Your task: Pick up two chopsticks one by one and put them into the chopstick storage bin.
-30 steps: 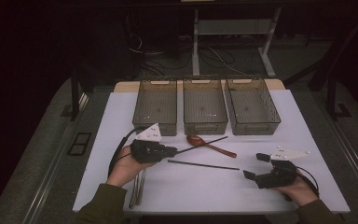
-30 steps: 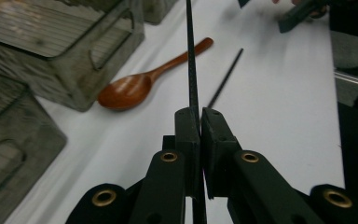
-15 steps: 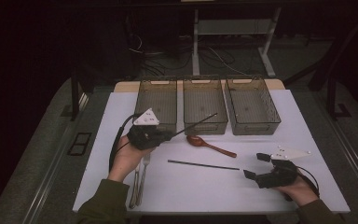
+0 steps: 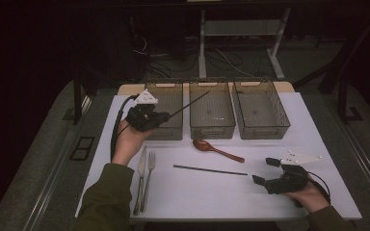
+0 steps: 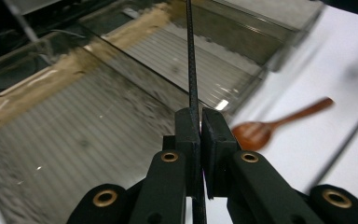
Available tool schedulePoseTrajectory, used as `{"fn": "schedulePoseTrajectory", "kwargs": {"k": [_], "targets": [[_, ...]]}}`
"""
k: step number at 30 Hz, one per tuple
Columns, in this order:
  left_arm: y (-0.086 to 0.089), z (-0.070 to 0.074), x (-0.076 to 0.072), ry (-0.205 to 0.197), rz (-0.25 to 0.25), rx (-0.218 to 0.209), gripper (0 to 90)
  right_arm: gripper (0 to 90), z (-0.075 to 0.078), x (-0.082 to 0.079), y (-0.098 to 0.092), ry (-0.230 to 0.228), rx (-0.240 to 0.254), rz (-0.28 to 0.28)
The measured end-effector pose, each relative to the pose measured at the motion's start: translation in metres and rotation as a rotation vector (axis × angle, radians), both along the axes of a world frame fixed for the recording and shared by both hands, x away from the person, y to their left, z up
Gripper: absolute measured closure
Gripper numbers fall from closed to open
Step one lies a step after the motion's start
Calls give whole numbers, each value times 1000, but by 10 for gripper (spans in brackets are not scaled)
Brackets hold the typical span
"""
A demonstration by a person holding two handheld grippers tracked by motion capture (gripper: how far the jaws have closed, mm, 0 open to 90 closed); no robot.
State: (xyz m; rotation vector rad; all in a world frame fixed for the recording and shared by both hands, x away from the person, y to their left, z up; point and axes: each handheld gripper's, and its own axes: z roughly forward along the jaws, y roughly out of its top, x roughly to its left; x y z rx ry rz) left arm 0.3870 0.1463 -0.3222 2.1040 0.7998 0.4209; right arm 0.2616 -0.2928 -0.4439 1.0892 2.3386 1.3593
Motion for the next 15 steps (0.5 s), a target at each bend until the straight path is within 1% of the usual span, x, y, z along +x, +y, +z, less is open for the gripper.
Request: {"fn": "schedulePoseTrajectory", "kwargs": {"k": [6,9,11,13,15], "targets": [[3,2,14,-3,95,16,856,108,0,0,0,1,4,-2],[5,1,22,-9,133,33,856,108,1,0,-1,3,4,-2],[5,1,26,-8,163,66,856,108,1,0,-1,0,3,-1],[7,0,31,-2,181,72,856,108,1,0,-1,1,4,-2],[9,0,35,7,200,86,856,108,1,0,-1,1,6,-2]]}}
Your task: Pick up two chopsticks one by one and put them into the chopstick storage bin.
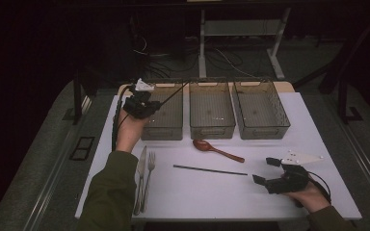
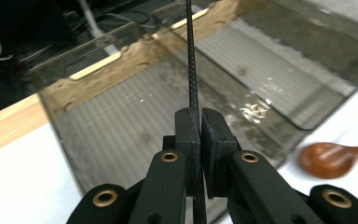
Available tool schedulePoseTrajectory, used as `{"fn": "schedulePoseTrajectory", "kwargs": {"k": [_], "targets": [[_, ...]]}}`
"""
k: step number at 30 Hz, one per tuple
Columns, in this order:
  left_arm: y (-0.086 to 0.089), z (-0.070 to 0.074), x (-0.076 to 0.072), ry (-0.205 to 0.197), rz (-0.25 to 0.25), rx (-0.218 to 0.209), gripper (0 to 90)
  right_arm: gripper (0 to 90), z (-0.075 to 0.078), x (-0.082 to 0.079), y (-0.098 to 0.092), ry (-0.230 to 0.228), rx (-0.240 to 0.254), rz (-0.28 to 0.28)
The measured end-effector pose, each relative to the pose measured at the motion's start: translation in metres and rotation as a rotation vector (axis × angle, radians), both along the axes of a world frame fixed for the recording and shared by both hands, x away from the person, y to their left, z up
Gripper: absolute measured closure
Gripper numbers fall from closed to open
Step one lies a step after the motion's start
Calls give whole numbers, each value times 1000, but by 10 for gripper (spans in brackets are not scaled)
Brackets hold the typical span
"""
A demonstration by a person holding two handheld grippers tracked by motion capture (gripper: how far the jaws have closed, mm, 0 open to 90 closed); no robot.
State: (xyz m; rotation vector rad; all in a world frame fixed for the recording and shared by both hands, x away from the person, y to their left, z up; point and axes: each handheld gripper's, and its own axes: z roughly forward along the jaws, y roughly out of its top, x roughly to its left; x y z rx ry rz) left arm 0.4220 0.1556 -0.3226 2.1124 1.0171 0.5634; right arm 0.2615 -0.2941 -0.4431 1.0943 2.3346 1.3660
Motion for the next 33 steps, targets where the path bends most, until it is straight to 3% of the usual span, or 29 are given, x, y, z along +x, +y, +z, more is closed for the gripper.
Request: {"fn": "schedulePoseTrajectory", "kwargs": {"k": [14,22,28,33], "targets": [[13,-21,31,107,107,76,856,108,0,0,-1,3,10,-1],[8,-34,42,160,104,120,855,108,1,0,-1,6,12,-3],[1,-41,45,196,74,146,855,108,1,0,-2,7,14,-3],[-2,-45,46,207,73,164,854,108,1,0,-2,5,14,-1]]}}
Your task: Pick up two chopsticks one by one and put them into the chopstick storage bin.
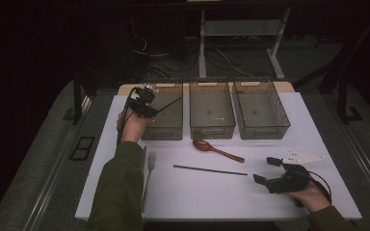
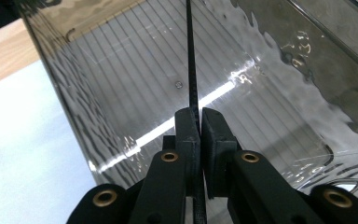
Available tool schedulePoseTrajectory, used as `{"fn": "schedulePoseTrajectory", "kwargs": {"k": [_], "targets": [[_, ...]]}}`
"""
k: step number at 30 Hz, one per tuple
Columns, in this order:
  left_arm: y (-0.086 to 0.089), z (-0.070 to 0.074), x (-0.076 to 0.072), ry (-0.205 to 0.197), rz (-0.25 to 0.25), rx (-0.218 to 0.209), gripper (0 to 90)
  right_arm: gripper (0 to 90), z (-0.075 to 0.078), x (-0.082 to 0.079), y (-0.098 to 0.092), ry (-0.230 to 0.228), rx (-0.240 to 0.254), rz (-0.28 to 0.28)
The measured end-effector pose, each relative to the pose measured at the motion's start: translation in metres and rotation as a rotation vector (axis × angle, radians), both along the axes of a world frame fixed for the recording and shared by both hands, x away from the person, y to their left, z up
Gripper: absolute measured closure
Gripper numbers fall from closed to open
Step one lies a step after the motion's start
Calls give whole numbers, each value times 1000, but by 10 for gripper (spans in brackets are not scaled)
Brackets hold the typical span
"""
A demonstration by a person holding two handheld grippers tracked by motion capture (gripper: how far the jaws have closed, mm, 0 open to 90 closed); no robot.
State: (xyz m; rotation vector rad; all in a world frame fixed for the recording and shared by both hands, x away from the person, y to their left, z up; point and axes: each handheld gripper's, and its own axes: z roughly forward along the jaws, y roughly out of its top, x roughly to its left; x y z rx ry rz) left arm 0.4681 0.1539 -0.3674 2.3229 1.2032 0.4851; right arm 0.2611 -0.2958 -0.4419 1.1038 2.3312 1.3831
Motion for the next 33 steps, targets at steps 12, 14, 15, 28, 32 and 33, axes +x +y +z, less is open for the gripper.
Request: {"fn": "schedulePoseTrajectory", "kwargs": {"k": [12,14,15,28,32,33], "targets": [[1,1,-2,-13,-5,-17,671,108,0,0,0,-4,1,0],[2,3,-3,-22,-20,-23,645,108,0,0,0,0,-2,0],[2,4,-5,-27,-25,-31,624,108,0,0,0,0,-2,-1],[0,17,-35,-82,-196,-192,421,108,0,0,0,0,-6,-4],[-3,21,-48,-102,-249,-246,386,108,0,0,1,0,-5,-5],[-5,22,-51,-105,-259,-258,380,108,0,0,1,0,-6,-6]]}}
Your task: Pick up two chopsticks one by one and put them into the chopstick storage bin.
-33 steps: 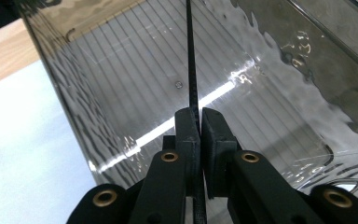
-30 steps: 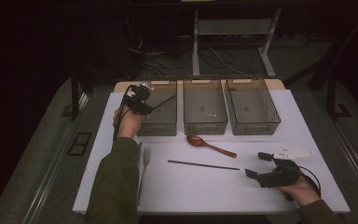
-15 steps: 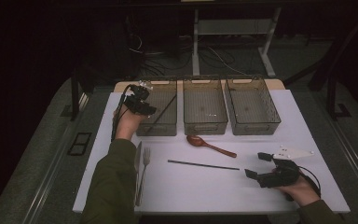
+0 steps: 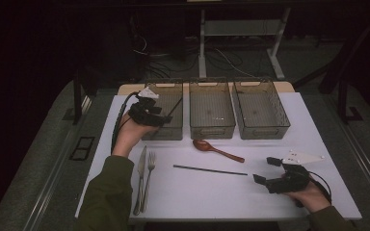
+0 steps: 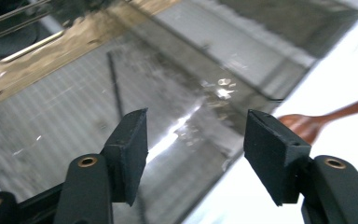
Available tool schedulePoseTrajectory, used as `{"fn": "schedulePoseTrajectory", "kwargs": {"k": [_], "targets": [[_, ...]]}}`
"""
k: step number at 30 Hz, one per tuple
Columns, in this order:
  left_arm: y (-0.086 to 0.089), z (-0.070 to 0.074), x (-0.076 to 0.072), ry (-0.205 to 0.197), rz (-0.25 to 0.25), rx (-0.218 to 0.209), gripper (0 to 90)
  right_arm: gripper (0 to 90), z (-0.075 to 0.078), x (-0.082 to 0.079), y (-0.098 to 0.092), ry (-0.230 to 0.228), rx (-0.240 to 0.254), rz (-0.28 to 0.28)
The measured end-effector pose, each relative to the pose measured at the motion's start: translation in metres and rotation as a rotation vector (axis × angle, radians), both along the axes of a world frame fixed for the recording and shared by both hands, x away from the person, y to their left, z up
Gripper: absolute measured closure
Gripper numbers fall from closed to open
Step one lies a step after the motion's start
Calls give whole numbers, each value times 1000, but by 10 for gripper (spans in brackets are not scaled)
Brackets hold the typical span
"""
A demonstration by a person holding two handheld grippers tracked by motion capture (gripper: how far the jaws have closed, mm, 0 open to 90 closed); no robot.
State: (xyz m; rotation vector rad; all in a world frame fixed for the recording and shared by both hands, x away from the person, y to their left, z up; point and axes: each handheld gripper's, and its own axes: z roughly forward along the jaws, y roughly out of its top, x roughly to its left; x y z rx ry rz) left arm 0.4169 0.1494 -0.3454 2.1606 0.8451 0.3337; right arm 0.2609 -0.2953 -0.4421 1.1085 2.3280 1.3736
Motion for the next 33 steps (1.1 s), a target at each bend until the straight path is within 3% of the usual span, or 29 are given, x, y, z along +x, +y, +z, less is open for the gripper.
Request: {"fn": "schedulePoseTrajectory", "kwargs": {"k": [15,33], "targets": [[-18,-1,-50,-53,-157,-101,263,108,0,0,0,-1,0,-1],[-36,-26,-87,-72,-280,-121,224,108,0,0,0,-5,-2,2]]}}
